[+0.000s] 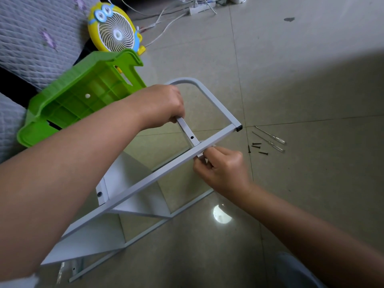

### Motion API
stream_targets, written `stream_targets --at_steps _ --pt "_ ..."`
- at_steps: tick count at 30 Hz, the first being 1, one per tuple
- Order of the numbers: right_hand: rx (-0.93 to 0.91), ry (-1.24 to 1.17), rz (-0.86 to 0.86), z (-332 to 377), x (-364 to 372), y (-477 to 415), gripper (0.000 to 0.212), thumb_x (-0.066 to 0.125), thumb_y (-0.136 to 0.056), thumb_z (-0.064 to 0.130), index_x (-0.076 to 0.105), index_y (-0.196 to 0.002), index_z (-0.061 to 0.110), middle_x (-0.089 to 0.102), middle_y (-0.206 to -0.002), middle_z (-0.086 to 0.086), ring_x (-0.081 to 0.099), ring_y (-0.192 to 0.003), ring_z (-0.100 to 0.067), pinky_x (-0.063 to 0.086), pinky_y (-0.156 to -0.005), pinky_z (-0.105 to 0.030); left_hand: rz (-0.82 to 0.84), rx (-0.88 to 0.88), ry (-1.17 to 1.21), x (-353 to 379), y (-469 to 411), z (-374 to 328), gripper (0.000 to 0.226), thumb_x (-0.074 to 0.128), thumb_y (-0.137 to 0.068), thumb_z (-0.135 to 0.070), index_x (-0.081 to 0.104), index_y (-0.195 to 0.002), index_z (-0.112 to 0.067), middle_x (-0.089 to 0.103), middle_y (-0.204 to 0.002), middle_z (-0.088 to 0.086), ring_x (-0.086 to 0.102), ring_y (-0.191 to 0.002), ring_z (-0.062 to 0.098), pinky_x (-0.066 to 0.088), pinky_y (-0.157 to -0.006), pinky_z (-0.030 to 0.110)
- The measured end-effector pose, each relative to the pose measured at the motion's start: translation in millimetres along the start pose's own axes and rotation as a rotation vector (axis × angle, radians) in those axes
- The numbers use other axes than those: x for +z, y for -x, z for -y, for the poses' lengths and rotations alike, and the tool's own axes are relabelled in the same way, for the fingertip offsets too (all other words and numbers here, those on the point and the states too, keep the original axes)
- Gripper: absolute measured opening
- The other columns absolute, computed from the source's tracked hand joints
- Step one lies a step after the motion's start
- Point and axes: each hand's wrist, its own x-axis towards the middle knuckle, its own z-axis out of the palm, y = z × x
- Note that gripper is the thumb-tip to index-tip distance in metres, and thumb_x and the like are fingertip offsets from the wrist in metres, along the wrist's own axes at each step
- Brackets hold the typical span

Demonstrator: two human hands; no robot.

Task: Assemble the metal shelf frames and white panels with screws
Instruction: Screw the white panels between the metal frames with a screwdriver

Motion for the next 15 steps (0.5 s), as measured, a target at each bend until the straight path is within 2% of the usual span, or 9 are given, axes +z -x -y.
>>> stream_targets --at_steps 5,11,15 --pt "-0.006 0.006 0.013 -0.1 -1.8 0.3 0.035 0.056 -0.080 0.015 0.049 -0.048 0.005 0.042 -0.040 -0.004 0.034 -0.032 -0.017 0.030 -0.029 -0.022 -0.018 0.035 -0.027 3.8 1.2 3.2 0.028 0.083 -0.041 0.013 0.069 -0.058 -0.004 0.064 -0.054 0.007 0.063 -0.059 0.028 0.052 -0.043 0.035" --pt "0.035 0.022 0.021 -4.3 -1.1 -0.1 0.028 0.056 -0.081 0.017 0.060 -0.057 0.002 0.049 -0.043 -0.005 0.041 -0.033 -0.019 0.036 -0.030 -0.022 -0.025 0.049 -0.034 5.7 2.7 5.7 0.026 0.083 -0.044 0.012 0.069 -0.059 -0.004 0.063 -0.055 0.007 0.062 -0.060 0.029 0.052 -0.042 0.035" --pt "0.032 0.008 -0.015 -2.3 -0.8 0.6 0.034 0.054 -0.083 0.017 0.056 -0.052 0.003 0.046 -0.041 -0.004 0.036 -0.033 -0.017 0.033 -0.030 -0.021 -0.033 0.061 -0.006 6.5 2.6 6.2 0.026 0.083 -0.044 0.012 0.069 -0.060 -0.003 0.064 -0.056 0.008 0.063 -0.060 0.029 0.052 -0.042 0.038"
